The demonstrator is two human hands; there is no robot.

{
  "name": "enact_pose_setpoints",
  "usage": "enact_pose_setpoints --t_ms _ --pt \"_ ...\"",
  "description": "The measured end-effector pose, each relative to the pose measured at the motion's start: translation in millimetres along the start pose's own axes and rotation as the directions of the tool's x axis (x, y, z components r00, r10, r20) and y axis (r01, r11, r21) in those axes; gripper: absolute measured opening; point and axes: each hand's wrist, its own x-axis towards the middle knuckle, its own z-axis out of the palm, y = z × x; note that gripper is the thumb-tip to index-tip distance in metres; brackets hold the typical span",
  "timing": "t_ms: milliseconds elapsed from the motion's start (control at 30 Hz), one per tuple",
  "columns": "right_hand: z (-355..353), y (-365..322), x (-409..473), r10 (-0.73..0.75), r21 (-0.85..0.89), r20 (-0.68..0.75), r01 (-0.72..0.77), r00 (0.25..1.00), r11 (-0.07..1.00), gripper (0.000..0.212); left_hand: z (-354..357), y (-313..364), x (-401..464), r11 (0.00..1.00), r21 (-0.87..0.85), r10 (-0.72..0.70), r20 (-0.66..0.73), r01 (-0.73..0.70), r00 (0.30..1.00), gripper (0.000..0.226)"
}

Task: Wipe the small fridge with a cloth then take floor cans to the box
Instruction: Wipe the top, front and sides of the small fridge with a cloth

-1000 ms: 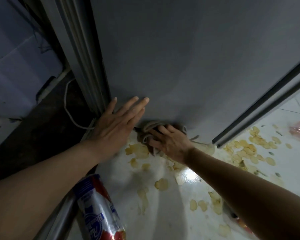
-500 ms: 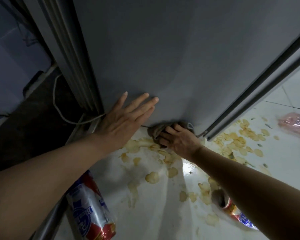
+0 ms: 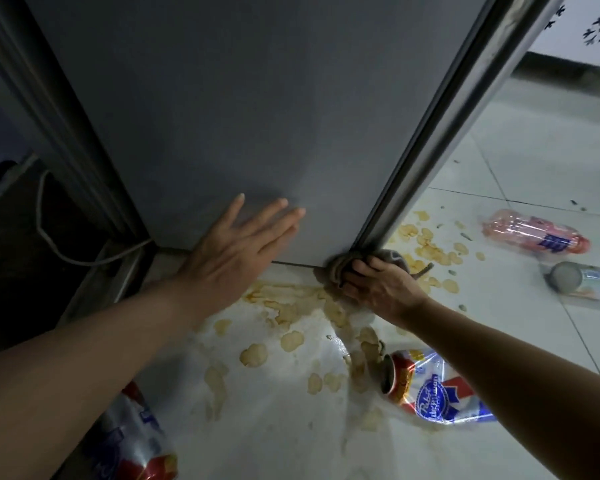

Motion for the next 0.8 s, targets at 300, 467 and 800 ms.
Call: enact_pose_setpoints --t_ms 300,467,800 --pt "-43.5 48.4 -32.5 0.236 0.216 -0.263 -0.181 0.935 0.959 0.035 -21.4 4.6 45.7 0.994 0.108 0.015 0.134 -0.030 0.991 0.082" --pt "-60.0 71.5 -41.4 0.438 0.343 -0.490 -0.295 0.753 0.892 0.028 -25.3 -0.4 46.8 0.991 0.117 0.039 0.166 -0.059 0.985 0.082" --pt "-6.3 -7.1 -0.9 0.436 0.501 -0.289 -0.254 0.852 0.827 0.045 1.9 -1.2 42.3 0.982 0.173 0.080 -0.033 -0.073 0.996 0.066"
